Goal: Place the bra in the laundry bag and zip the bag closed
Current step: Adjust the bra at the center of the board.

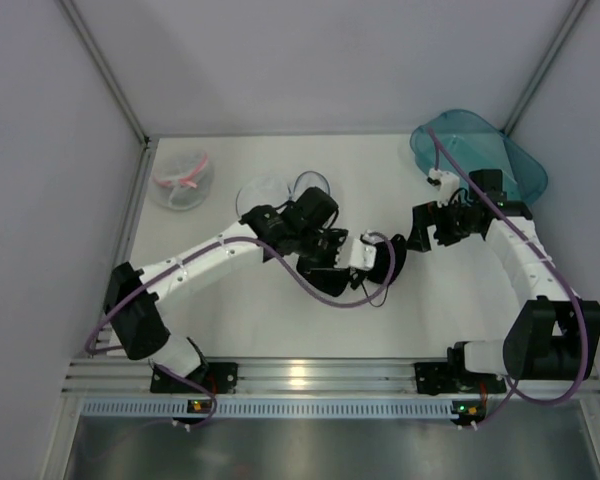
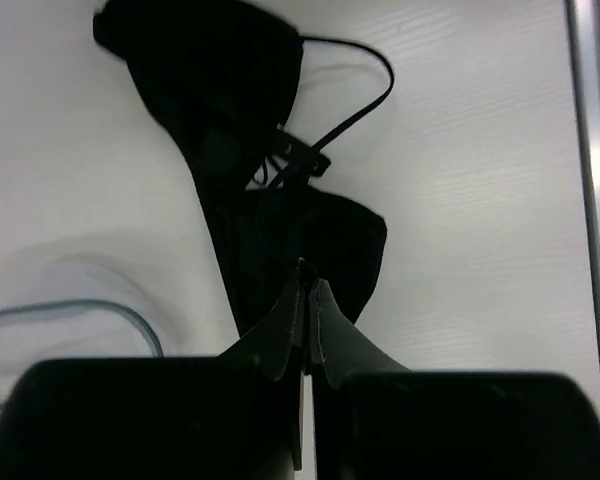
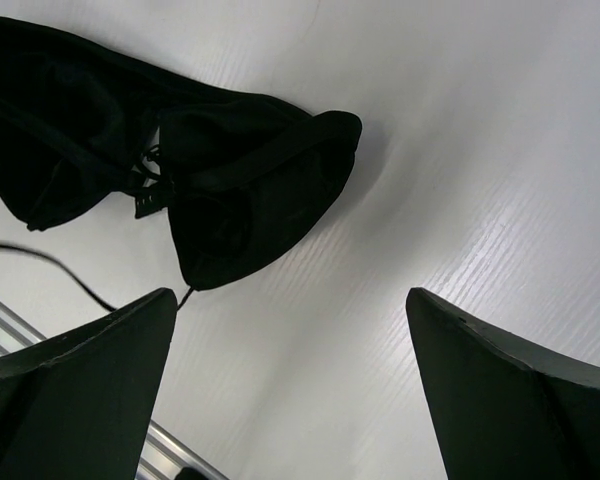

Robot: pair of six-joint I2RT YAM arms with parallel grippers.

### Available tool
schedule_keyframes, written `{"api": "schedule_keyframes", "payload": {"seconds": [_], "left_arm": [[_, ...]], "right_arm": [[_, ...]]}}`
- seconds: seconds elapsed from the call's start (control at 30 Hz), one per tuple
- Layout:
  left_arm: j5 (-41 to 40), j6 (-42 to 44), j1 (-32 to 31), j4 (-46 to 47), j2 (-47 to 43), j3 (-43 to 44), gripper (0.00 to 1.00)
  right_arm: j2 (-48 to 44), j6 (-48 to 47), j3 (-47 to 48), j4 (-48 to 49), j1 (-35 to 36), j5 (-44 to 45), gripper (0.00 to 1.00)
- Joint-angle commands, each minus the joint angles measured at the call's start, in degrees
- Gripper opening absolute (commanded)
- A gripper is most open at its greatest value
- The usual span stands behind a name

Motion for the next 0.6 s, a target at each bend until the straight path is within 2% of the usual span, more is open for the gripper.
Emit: {"api": "schedule_keyframes", "payload": {"seconds": [0.0,0.07,0.2,0.37,0.57], "left_arm": [[-0.88,-10.18,8.41,-1.36,3.59,2.58,0.0],[-2.28,-14.4,13.95,-1.45,4.38,3.64,0.0],[-5.53,-18.79,20.03,-1.19,5.52,3.38,0.0],[-5.81,-20.47,21.98,-0.66,7.46,1.54,0.0],[-2.82,-18.46,21.98,0.57,6.59,-6.02,0.0]], "right_arm": [[-1.19,-0.62,3.09,-1.36,-0.65,-1.34,0.99],[-1.72,-1.06,2.92,-1.62,-0.65,-1.34,0.99],[-1.55,-1.15,2.48,-1.54,-0.65,-2.38,0.99],[-0.4,-0.8,2.39,-1.71,-0.65,-5.11,0.99],[-0.49,-2.73,2.65,-4.17,-0.65,-8.45,0.99]]}}
